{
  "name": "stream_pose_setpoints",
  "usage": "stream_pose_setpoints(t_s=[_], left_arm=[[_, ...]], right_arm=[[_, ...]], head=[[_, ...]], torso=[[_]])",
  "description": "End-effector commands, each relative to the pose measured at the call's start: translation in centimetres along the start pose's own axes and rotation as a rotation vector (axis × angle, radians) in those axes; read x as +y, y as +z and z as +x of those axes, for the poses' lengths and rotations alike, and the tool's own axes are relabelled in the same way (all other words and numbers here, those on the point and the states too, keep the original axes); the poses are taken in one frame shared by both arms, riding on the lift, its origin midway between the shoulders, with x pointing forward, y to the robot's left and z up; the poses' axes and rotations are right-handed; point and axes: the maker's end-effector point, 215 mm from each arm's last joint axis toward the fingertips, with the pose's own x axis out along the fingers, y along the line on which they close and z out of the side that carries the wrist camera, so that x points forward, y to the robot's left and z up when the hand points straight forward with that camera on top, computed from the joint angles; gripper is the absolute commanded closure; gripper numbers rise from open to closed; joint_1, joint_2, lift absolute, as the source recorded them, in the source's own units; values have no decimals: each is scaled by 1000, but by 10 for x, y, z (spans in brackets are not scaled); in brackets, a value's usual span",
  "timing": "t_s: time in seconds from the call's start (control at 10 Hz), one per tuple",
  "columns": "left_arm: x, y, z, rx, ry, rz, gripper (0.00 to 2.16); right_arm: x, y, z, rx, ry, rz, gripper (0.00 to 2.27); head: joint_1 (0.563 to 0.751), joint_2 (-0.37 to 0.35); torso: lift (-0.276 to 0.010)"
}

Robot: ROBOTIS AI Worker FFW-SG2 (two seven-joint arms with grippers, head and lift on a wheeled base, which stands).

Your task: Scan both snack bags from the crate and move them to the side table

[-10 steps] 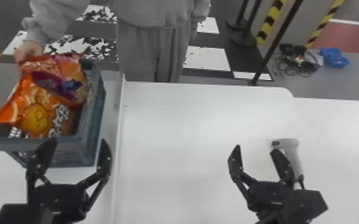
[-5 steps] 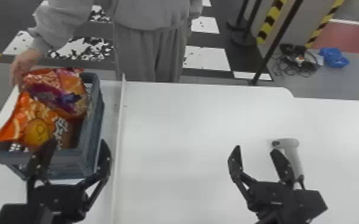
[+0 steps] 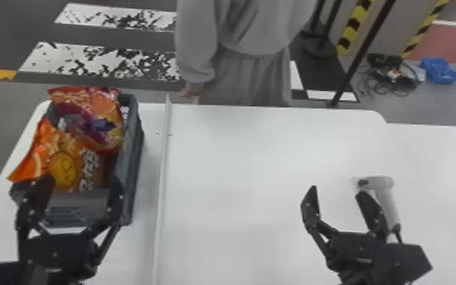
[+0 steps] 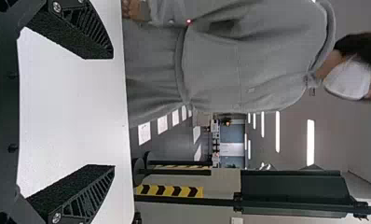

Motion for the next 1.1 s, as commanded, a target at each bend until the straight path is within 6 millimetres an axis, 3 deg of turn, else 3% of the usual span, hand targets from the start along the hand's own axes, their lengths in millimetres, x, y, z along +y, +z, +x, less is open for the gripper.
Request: stream_pose_setpoints(t_s=[0.0,0.6,1.0], left_arm=[[25,4,-1,-7,37,10,181],[110,-1,0,26,156,30,188],[138,-16,12,77,186,47,188]], right_arm=[[0,0,0,1,-1,1,87],[0,0,0,-1,1,-1,87],[0,1,0,-1,3,-5,87]], head=[[695,-81],[695,59],[695,132]], torso=[[-75],[-75],[-75]])
